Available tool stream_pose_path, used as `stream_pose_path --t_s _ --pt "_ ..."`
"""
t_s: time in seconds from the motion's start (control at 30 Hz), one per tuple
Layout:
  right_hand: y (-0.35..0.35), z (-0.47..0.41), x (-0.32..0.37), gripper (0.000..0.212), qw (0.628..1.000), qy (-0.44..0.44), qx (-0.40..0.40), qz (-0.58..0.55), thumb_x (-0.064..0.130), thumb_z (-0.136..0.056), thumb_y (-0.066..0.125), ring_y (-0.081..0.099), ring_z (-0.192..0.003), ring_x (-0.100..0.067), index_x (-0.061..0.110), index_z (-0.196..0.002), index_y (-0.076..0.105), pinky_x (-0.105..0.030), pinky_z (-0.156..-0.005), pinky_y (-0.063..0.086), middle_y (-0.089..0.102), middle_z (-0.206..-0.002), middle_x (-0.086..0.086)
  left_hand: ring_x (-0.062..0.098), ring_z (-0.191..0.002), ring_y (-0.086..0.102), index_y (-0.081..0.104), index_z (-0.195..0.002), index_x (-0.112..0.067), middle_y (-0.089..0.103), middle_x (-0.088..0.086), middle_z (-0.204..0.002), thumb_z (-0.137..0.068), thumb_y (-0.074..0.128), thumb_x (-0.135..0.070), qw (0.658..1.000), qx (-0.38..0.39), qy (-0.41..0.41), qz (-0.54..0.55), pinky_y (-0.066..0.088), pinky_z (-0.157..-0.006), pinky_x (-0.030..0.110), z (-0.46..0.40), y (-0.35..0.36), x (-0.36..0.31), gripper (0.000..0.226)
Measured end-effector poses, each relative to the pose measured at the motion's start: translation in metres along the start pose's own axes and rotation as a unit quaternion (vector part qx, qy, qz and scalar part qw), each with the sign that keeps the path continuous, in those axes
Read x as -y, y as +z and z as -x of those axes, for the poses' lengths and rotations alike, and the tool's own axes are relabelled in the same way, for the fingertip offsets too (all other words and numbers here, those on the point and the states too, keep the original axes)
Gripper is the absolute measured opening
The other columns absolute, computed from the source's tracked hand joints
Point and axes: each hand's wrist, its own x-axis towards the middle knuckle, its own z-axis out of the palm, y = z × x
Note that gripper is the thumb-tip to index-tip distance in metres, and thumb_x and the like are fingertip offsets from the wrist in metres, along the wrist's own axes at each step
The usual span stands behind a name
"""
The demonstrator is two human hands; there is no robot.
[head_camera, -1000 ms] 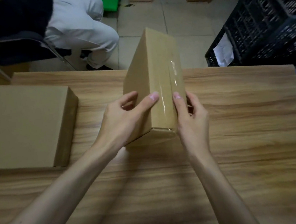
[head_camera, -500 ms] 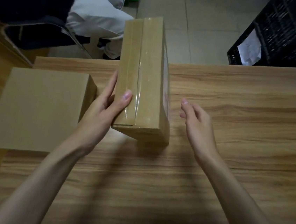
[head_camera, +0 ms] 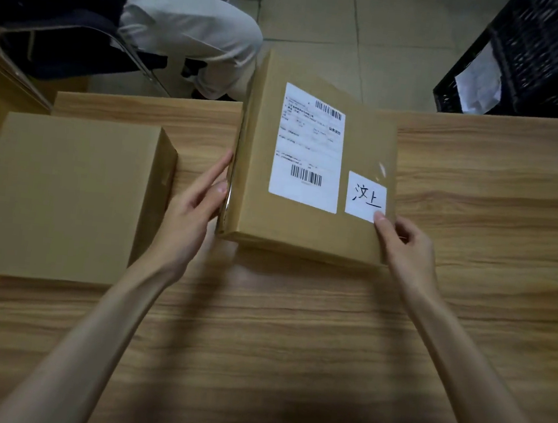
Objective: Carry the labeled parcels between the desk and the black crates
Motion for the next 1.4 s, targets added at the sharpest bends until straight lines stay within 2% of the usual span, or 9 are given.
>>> stream_pose_path --t_s 0.13,0.27,0.77,0.87,1.0,1.1,1.2,1.3,1.4 --pt "-0.001 -0.001 -0.002 0.031 1.0 -0.015 -0.019 -0.011 0.033 -0.091 0.071 0.062 -0.083 0.0 0.016 -0.113 0.056 -0.016 -0.073 0.048 0.066 -0.1 0.008 0.012 -0.141 0.047 0.062 -0.138 -0.031 0.057 -0.003 -0.146 -0.102 0.055 -0.011 0.997 -0.021 -0.019 -0.072 0.034 -0.121 0.044 -0.014 -0.003 0.03 0.041" --pt "0.01 0.001 -0.011 0.031 0.999 -0.033 -0.004 -0.017 0.033 -0.091 0.072 0.064 -0.099 -0.006 0.033 -0.106 0.046 -0.029 -0.085 0.051 0.063 -0.111 0.006 0.004 -0.114 0.064 0.069 -0.115 -0.027 0.073 -0.019 -0.109 -0.108 0.044 -0.025 0.994 -0.028 -0.105 -0.01 0.046 -0.106 0.026 -0.01 0.017 0.038 0.026" --pt "0.009 0.01 -0.004 0.034 0.996 -0.079 0.002 -0.047 0.032 -0.105 0.049 0.063 -0.108 -0.002 0.011 -0.131 0.057 -0.024 -0.093 0.05 0.07 -0.12 0.006 -0.005 -0.114 0.062 0.06 -0.135 -0.019 0.07 -0.023 -0.117 -0.106 0.052 -0.026 0.997 -0.049 -0.014 -0.049 0.046 -0.096 0.015 0.001 0.029 0.047 0.031" --pt "0.001 0.017 0.021 0.03 0.993 -0.106 0.001 -0.06 0.029 -0.105 0.05 0.063 -0.1 0.002 0.012 -0.128 0.058 -0.011 -0.08 0.047 0.07 -0.114 0.007 -0.014 -0.103 0.063 0.058 -0.137 -0.015 0.067 -0.023 -0.117 -0.107 0.049 -0.023 0.998 -0.049 0.016 -0.033 0.045 -0.086 0.005 0.009 0.03 0.013 0.032" --pt "-0.015 0.037 0.079 0.039 0.984 -0.16 -0.005 -0.077 0.035 -0.104 0.051 0.062 -0.115 -0.008 0.01 -0.135 0.053 -0.027 -0.098 0.048 0.068 -0.125 0.003 -0.012 -0.108 0.062 0.06 -0.132 -0.02 0.071 -0.023 -0.114 -0.108 0.048 -0.024 0.995 -0.05 0.074 -0.047 0.046 -0.088 0.007 0.024 0.024 -0.049 0.028" --pt "-0.033 0.067 0.145 0.043 0.973 -0.203 -0.014 -0.11 0.042 -0.102 0.051 0.053 -0.116 -0.007 0.014 -0.134 0.05 -0.022 -0.097 0.04 0.059 -0.124 0.01 -0.005 -0.118 0.061 0.061 -0.131 -0.026 0.07 -0.025 -0.119 -0.108 0.048 -0.027 0.989 -0.054 0.121 -0.059 0.047 -0.1 0.016 0.036 0.014 -0.115 0.027" --pt "-0.057 0.1 0.222 0.05 0.957 -0.257 -0.021 -0.135 0.063 -0.095 0.049 0.042 -0.11 -0.004 0.026 -0.129 0.047 -0.025 -0.096 0.032 0.048 -0.113 0.015 -0.013 -0.117 0.057 0.058 -0.137 -0.021 0.066 -0.027 -0.12 -0.108 0.045 -0.03 0.974 -0.064 0.195 -0.095 0.043 -0.094 0.005 0.053 0.012 -0.207 0.033" --pt "-0.088 0.129 0.302 0.049 0.939 -0.297 -0.038 -0.167 0.039 -0.104 0.048 0.05 -0.12 -0.001 0.015 -0.147 0.042 -0.018 -0.097 0.037 0.054 -0.136 0.008 -0.019 -0.115 0.054 0.052 -0.143 -0.023 0.061 -0.02 -0.128 -0.108 0.041 -0.037 0.955 -0.061 0.263 -0.124 0.04 -0.093 0.004 0.072 0.012 -0.303 0.039" --pt "-0.118 0.154 0.377 0.039 0.916 -0.354 -0.066 -0.177 0.033 -0.105 0.049 0.062 -0.107 0.003 0.016 -0.14 0.051 -0.018 -0.091 0.05 0.067 -0.122 0.009 -0.019 -0.112 0.055 0.045 -0.151 -0.02 0.061 -0.022 -0.128 -0.108 0.039 -0.039 0.934 -0.059 0.332 -0.121 0.041 -0.092 0.004 0.092 0.015 -0.389 0.047"
